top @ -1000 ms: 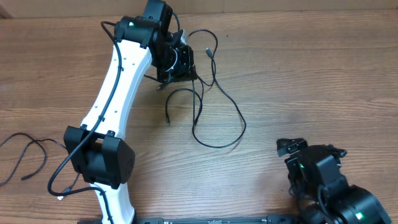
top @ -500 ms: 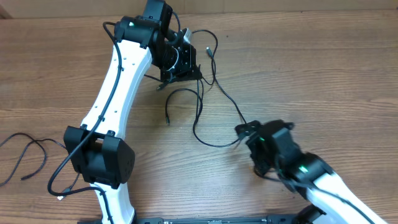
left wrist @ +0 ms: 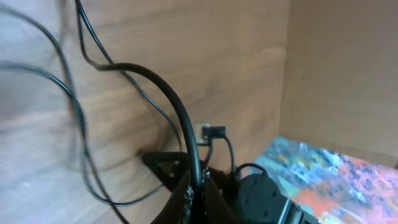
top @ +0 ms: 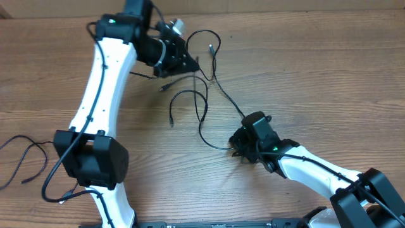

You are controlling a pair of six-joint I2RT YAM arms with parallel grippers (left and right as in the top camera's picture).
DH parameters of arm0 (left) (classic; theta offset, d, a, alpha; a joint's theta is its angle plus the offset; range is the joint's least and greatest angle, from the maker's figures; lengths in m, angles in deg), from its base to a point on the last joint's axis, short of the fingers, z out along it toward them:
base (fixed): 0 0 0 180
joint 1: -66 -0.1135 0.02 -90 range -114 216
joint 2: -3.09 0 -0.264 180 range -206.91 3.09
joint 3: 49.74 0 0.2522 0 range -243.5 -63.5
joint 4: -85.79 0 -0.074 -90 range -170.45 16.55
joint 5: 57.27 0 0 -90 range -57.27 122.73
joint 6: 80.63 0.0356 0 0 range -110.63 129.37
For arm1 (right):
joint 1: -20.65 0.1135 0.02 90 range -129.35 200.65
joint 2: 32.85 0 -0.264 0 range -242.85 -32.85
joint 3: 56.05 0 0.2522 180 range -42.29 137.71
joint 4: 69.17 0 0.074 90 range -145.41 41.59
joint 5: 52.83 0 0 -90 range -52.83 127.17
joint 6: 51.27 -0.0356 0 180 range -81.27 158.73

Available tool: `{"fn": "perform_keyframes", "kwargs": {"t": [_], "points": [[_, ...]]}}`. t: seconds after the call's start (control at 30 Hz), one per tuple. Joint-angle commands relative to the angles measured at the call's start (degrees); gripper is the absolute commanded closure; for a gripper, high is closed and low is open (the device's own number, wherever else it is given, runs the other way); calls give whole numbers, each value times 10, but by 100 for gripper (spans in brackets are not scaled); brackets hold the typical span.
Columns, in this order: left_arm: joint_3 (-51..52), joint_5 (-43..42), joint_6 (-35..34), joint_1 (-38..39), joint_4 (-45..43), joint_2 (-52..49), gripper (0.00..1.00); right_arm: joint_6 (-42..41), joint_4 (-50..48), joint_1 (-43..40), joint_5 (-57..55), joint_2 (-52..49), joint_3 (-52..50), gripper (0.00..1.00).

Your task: Untangle cables

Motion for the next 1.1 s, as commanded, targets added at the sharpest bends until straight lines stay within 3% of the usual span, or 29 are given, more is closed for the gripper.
{"fn": "perform_keyframes", "kwargs": {"t": [0.0, 0.3, 0.53, 0.7, 0.87, 1.07], "points": [[-53, -12, 49, -62, -10, 57, 96, 77, 14, -45, -37, 19, 15, 96], [-169, 160, -5, -248, -14, 104, 96, 154, 232, -250, -187, 25, 127, 96], [-167, 161, -12, -315, 0, 100, 96, 196, 258, -431, -148, 25, 158, 96], [-167, 161, -12, -301, -16, 98, 96, 223, 268, -464, -150, 24, 158, 96], [-167, 175, -12, -289, -31, 98, 96, 201, 294, -465, -255, 24, 158, 95], [-167, 271, -47, -298, -28, 98, 96, 172, 330, -482, -328, 24, 158, 93]]}}
